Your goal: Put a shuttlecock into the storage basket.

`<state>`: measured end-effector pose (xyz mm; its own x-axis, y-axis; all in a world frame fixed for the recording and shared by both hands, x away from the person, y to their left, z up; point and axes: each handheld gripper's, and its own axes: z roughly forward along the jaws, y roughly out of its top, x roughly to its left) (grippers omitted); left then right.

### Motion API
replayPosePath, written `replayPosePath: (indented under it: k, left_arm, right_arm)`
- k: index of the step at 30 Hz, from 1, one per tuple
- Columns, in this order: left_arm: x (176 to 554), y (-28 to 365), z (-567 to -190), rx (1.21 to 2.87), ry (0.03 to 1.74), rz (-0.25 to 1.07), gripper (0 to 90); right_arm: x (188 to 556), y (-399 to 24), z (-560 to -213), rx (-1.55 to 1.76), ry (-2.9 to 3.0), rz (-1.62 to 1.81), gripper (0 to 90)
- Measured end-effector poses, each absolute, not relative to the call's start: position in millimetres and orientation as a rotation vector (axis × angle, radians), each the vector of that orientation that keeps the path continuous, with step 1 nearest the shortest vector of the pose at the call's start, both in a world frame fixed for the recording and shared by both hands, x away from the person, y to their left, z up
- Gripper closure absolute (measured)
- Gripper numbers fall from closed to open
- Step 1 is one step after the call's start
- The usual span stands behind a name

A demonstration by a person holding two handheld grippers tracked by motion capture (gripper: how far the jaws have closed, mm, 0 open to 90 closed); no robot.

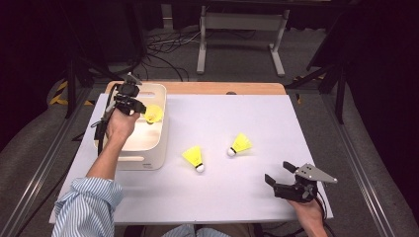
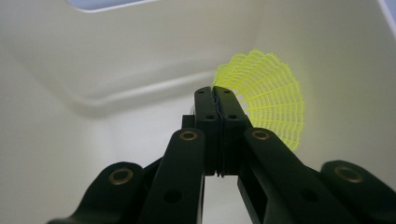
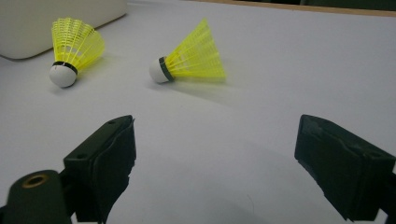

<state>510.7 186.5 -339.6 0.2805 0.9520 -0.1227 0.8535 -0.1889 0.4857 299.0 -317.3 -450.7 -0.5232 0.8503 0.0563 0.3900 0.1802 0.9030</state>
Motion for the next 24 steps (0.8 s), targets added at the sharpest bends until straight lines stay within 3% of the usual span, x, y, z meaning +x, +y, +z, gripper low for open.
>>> replayPosePath:
  k: [18,20,24]
  left_arm:
    - [515.8,186.4,-348.6,2.126,1.657,0.28,88.5]
    - [515.2,187.0,-348.3,2.123,1.66,0.285,85.7]
    - [512.6,190.5,-343.3,2.096,1.655,0.28,71.2]
  right_arm:
    - [299.0,-317.8,-450.5,1.161,1.995,1.311,12.9]
    - [298.8,-318.1,-450.4,1.162,1.993,1.312,12.8]
    - [298.7,-318.3,-450.3,1.164,1.991,1.314,12.8]
